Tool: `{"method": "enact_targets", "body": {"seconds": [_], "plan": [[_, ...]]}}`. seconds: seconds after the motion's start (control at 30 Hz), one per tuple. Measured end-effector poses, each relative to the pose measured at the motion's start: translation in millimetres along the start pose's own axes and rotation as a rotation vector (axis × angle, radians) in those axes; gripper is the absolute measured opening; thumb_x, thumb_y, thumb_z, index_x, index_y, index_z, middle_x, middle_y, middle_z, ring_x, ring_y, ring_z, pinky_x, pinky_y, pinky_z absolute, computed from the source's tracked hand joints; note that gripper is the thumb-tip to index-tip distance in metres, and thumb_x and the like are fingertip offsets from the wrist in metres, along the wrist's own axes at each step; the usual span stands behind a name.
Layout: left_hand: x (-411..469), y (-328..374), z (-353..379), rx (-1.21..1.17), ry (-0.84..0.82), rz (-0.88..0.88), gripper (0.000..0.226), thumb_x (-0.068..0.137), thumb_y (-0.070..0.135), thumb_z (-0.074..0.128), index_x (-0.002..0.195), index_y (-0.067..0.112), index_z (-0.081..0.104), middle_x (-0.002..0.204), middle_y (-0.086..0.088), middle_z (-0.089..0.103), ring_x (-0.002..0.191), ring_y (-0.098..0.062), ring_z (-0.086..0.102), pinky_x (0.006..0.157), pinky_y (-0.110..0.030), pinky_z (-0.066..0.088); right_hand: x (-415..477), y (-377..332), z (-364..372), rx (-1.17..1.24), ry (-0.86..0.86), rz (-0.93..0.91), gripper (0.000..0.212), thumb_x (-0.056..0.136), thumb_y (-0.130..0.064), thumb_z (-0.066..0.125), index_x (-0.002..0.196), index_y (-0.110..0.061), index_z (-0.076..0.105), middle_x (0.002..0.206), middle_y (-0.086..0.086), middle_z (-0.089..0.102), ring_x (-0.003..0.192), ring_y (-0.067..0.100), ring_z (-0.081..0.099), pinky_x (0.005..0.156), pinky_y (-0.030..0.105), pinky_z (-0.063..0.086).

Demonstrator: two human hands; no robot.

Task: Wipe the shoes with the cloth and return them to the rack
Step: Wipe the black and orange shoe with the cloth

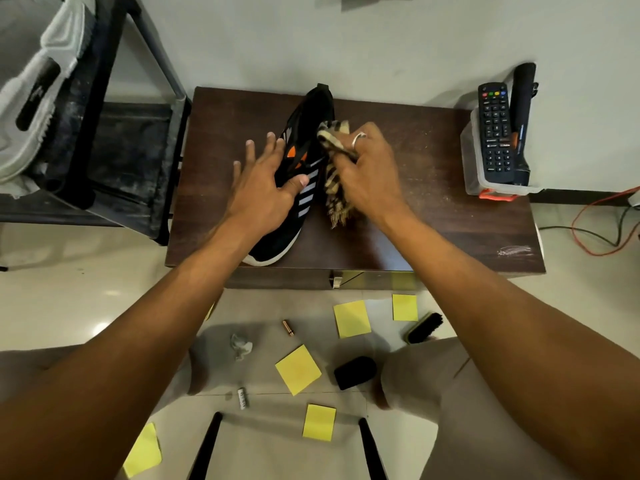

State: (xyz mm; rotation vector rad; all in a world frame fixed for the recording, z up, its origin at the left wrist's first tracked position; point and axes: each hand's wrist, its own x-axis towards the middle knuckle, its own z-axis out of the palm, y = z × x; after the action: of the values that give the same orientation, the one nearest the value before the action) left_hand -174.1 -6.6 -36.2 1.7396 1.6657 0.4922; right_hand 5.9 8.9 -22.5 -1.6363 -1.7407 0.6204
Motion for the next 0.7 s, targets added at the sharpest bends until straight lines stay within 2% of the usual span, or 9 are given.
{"method": "enact_targets", "body": {"seconds": [0.2,0.3,0.33,0.4,0.47,0.53,0.57,0.63,0.7], "plan": [[1,-1,1,0.019,0.011,0.011,0.073,0.103,0.042,0.054,0.163,0.02,0.018,0.171,0.003,0.007,0.157,-0.023,-0.008,0.127,-0.046,-0.005,-14,-6,1,0.129,-0.099,-0.123,0.027,0.091,-0.011,0.067,0.115,-0.018,0.077,0.09,-0.002,0.052,0.078,0.007,0.054,0.07,0.016,0.043],[0,1,1,0.038,0.014,0.023,0.068,0.105,0.037,0.051,0.163,0.021,0.02,0.171,0.002,0.009,0.158,-0.022,-0.006,0.127,-0.047,-0.005,-14,-6,-11,0.143,-0.11,-0.165,0.012,0.084,-0.017,0.069,0.084,-0.021,0.08,0.076,-0.006,0.055,0.067,0.005,0.054,0.062,0.015,0.039],[-1,3,0,0.046,0.007,0.03,0.065,0.106,0.035,0.049,0.163,0.021,0.02,0.171,0.001,0.01,0.158,-0.021,-0.004,0.127,-0.047,-0.005,-13,-6,-13,0.147,-0.073,-0.15,0.013,0.083,-0.018,0.068,0.073,-0.023,0.075,0.072,-0.006,0.054,0.063,0.006,0.052,0.059,0.016,0.036],[-2,7,-6,0.064,-0.018,0.027,0.061,0.108,0.032,0.045,0.162,0.02,0.021,0.171,0.0,0.013,0.158,-0.02,-0.002,0.127,-0.045,-0.005,-9,-2,-15,0.149,0.058,-0.074,0.016,0.083,-0.02,0.066,0.067,-0.024,0.067,0.07,-0.005,0.054,0.062,0.008,0.052,0.057,0.024,0.039],[-4,12,-15,0.057,-0.041,-0.005,0.059,0.108,0.032,0.044,0.162,0.02,0.022,0.17,-0.002,0.016,0.158,-0.022,0.001,0.128,-0.042,-0.001,-3,5,-16,0.146,0.171,0.046,0.012,0.086,-0.021,0.067,0.075,-0.026,0.069,0.076,-0.009,0.058,0.068,0.004,0.055,0.063,0.021,0.044],[-5,14,-21,0.019,-0.026,-0.02,0.058,0.108,0.035,0.045,0.16,0.019,0.027,0.168,-0.006,0.024,0.157,-0.024,0.012,0.127,-0.039,0.007,1,10,-11,0.181,0.179,0.142,0.01,0.088,-0.019,0.068,0.093,-0.022,0.076,0.089,-0.009,0.063,0.081,-0.002,0.06,0.074,0.012,0.046],[-7,15,-21,0.0,-0.004,-0.003,0.056,0.107,0.035,0.046,0.158,0.018,0.032,0.165,-0.007,0.032,0.154,-0.023,0.02,0.125,-0.037,0.011,1,11,-5,0.199,0.152,0.168,0.017,0.089,-0.02,0.067,0.103,-0.02,0.077,0.097,-0.006,0.066,0.089,-0.001,0.063,0.082,0.014,0.049],[-11,17,-17,0.003,0.037,0.051,0.058,0.104,0.038,0.052,0.154,0.015,0.037,0.16,-0.009,0.038,0.15,-0.023,0.027,0.123,-0.033,0.013,-4,10,9,0.256,0.105,0.194,0.026,0.088,-0.025,0.067,0.112,-0.022,0.076,0.105,-0.001,0.07,0.098,0.008,0.067,0.091,0.03,0.056],[-15,16,-10,0.038,0.034,0.086,0.08,0.095,0.051,0.063,0.157,0.014,0.03,0.164,-0.007,0.031,0.154,-0.023,0.019,0.126,-0.039,0.01,-10,8,20,0.29,0.078,0.198,0.025,0.086,-0.026,0.065,0.108,-0.022,0.076,0.103,0.002,0.071,0.097,0.012,0.068,0.087,0.04,0.058]]}}
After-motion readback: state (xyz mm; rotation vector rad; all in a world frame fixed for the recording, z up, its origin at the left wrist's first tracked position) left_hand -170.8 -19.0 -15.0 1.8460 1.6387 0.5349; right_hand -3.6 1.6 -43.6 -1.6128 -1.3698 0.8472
